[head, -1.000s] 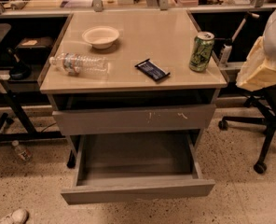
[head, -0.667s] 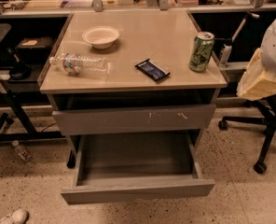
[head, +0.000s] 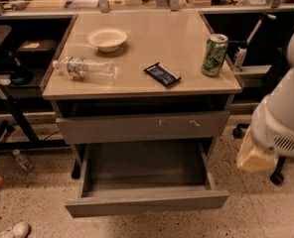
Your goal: Close middle drawer
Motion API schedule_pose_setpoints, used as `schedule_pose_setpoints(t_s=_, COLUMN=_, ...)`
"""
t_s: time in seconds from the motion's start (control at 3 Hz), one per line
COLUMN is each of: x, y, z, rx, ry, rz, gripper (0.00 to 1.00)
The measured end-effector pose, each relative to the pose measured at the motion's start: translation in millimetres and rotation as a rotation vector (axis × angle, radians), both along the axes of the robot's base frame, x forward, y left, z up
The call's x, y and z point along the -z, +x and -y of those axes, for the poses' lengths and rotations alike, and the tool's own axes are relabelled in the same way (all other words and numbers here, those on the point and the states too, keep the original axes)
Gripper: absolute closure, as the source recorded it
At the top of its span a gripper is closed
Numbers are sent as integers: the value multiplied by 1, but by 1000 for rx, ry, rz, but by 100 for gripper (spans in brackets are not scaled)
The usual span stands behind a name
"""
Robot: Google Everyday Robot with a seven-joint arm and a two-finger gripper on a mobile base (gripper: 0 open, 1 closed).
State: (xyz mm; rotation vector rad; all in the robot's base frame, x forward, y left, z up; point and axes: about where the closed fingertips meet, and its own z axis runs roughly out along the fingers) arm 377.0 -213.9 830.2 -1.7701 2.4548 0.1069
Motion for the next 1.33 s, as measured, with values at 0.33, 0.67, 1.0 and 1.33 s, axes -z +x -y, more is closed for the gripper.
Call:
schedule_pose_setpoints(t_s=0.33, x=81, y=-26, z=-6, rx=7, ry=-4, rz=-132, gripper=100)
schedule_pose_setpoints(t_s=0.67, x=94, y=-40, z=-3, rx=5, ry=-13, rz=-168, gripper=100)
schedule_pose_setpoints(t_s=1.0, x=94, y=-40, z=-3, rx=5, ry=-13, rz=-169, gripper=100)
schedule_pose_setpoints(t_s=1.33, x=124, y=-36, z=-7, rx=10, ry=-13, rz=-216, gripper=100)
